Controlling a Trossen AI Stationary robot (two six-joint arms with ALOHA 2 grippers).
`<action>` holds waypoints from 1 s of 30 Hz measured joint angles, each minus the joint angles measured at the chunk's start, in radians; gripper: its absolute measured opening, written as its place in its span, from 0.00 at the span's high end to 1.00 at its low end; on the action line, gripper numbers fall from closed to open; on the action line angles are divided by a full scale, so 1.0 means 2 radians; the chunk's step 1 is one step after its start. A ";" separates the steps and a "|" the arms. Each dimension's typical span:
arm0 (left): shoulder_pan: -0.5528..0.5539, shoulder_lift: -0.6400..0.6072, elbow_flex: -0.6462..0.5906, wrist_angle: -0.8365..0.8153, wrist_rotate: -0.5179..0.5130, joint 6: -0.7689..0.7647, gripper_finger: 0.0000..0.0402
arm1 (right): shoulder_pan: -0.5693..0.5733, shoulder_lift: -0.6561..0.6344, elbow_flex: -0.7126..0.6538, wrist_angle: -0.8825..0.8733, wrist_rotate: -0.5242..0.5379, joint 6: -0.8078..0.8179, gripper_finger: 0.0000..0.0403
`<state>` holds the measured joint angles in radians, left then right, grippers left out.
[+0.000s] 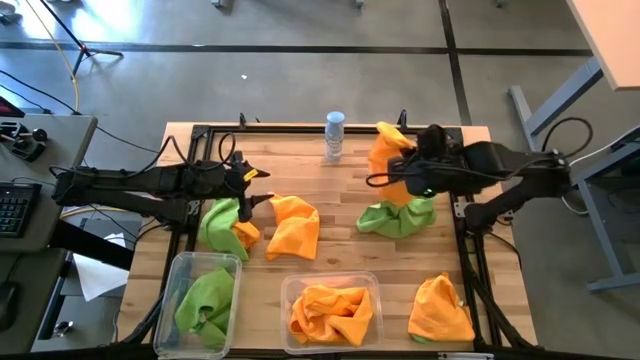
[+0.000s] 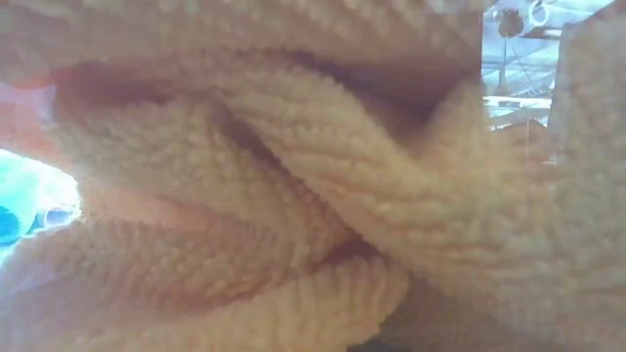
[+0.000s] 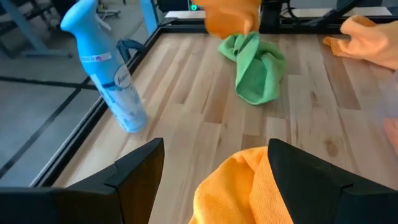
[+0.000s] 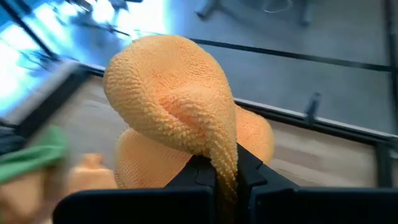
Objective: Sort microfiber towel by color & place in baskets
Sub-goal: Put the orange microfiber towel into the right transparent bin
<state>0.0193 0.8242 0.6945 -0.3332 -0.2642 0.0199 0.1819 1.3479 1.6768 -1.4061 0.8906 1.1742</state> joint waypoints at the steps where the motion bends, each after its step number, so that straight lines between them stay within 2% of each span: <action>1: 0.000 0.000 0.000 0.002 0.000 0.005 0.32 | 0.012 0.000 0.009 0.000 0.007 0.004 1.00; 6: 0.000 0.000 0.000 0.004 0.000 0.018 0.32 | 0.074 0.017 0.046 0.013 0.065 0.030 1.00; 10: 0.000 -0.002 0.000 0.003 0.000 0.018 0.32 | 0.117 0.061 0.103 0.021 0.106 0.028 1.00; 15: 0.000 -0.010 0.000 -0.011 0.000 0.010 0.32 | 0.160 0.138 0.228 0.025 0.141 -0.015 1.00; 19: -0.006 -0.021 0.000 -0.039 0.000 0.005 0.32 | 0.197 0.199 0.341 0.055 0.166 -0.089 1.00; 23: -0.020 -0.035 0.000 -0.046 0.000 0.002 0.32 | 0.245 0.191 0.291 0.243 0.197 -0.211 1.00; 26: -0.035 -0.043 0.000 -0.045 0.000 -0.018 0.32 | 0.289 0.197 0.283 0.375 0.250 -0.289 1.00; 30: -0.058 -0.050 0.000 -0.047 0.001 -0.035 0.32 | 0.339 0.238 0.283 0.572 0.315 -0.440 1.00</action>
<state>-0.0971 0.7250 0.6945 -0.4278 -0.2612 -0.0510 0.8603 1.8238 2.2433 -0.2628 1.5196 0.2942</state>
